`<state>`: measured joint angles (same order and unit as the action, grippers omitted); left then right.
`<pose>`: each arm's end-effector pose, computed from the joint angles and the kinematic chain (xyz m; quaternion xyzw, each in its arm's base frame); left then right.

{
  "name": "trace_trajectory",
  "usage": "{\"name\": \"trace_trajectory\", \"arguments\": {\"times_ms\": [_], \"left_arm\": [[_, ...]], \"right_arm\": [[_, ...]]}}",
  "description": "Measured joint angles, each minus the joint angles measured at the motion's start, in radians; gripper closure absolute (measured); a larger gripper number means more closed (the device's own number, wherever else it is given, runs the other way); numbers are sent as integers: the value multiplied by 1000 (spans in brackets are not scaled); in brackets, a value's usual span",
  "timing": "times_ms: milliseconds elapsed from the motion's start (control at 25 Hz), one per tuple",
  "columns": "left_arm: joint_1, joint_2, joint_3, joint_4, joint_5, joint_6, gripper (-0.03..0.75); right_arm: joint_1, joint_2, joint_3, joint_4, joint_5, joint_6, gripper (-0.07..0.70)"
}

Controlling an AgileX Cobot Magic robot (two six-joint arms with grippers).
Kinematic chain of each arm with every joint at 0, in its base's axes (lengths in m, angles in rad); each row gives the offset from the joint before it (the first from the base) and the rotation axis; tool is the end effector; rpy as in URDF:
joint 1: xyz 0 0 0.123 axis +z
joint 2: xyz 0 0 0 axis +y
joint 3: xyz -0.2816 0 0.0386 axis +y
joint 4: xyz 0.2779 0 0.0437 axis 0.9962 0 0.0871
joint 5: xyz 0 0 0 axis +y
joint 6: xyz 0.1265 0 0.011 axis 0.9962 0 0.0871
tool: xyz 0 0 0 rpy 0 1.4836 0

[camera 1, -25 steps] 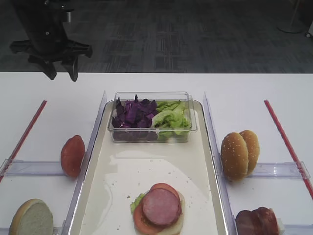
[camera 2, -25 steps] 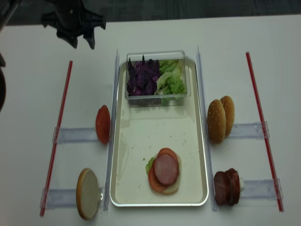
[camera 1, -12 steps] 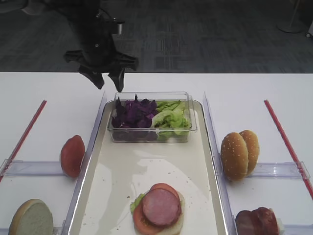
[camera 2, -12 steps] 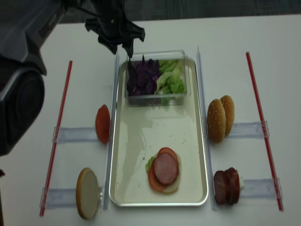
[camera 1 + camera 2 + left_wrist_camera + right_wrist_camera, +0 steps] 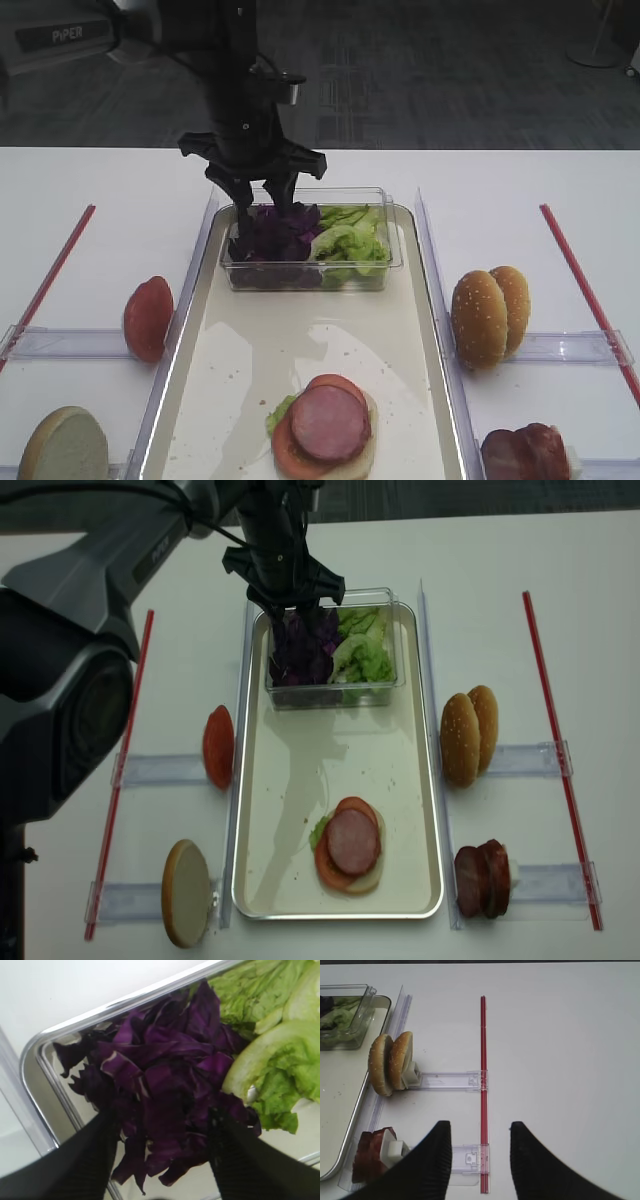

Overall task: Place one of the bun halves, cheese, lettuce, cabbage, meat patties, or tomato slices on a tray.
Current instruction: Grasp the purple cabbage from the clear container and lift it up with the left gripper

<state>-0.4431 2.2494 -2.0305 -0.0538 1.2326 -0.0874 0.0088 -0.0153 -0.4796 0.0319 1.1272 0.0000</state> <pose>0.4612 -0.2260 0.1762 0.1697 0.9797 -0.0523 0.0926 0.0501 0.0041 0.2619 -0.0049 0.8712 0.0181 0.4905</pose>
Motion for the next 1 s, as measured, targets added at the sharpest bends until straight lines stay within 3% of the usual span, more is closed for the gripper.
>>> {"name": "trace_trajectory", "arguments": {"times_ms": [800,1000], "left_arm": [[-6,78,-2,-17,-2,5,350],[-6,80,-2,-24,-4,8,411]], "right_arm": [[0,0,0,0,0,0,311],[0,0,0,0,0,0,311]]}}
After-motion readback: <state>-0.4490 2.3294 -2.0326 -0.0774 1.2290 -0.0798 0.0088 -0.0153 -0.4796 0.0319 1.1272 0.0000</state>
